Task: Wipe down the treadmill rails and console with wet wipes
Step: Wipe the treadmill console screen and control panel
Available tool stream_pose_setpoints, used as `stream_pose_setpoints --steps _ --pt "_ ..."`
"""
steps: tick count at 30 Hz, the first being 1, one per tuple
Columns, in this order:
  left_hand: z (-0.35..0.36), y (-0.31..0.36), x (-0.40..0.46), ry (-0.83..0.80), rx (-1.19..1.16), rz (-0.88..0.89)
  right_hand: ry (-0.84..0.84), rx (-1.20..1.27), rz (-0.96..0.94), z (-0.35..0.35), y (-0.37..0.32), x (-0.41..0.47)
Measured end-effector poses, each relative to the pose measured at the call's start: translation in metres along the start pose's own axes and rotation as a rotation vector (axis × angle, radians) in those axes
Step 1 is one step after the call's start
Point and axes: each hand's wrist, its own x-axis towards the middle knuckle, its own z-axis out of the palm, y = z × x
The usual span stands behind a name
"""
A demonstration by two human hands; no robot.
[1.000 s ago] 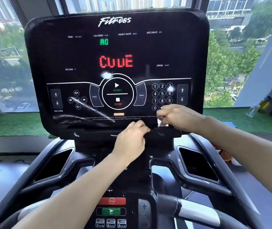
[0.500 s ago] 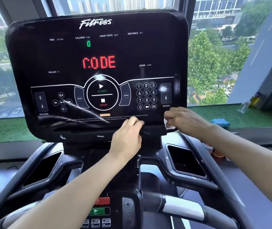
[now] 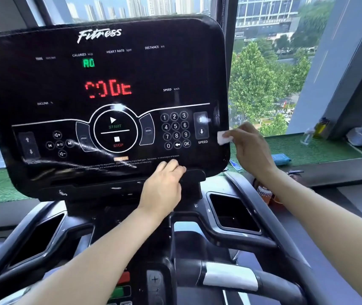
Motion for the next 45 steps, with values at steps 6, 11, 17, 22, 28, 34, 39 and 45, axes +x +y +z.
stream_pose_setpoints --steps 6,11,17,22,28,34,39,45 --pt "0.002 0.0 -0.001 0.016 0.001 0.005 0.103 0.114 0.154 0.031 0.001 -0.024" --pt "0.004 0.0 0.0 0.034 -0.005 -0.007 0.153 0.14 0.225 0.049 -0.001 -0.052" --pt "0.005 0.0 -0.002 0.052 0.002 -0.011 0.101 0.203 0.312 0.058 -0.014 -0.07" --pt "0.005 0.0 -0.003 0.037 -0.011 -0.015 0.014 0.227 0.323 0.053 -0.025 -0.077" --pt "0.006 -0.001 -0.005 0.035 -0.028 -0.019 0.234 0.302 0.526 0.056 -0.028 -0.062" --pt "0.007 0.0 -0.005 0.052 -0.024 -0.032 0.164 0.344 0.528 0.076 -0.041 -0.077" --pt "0.004 -0.001 -0.006 0.018 -0.033 -0.021 0.014 0.344 0.631 0.067 -0.051 -0.078" --pt "-0.008 -0.006 -0.006 -0.13 -0.121 -0.019 -0.186 0.362 0.873 0.033 -0.06 -0.092"
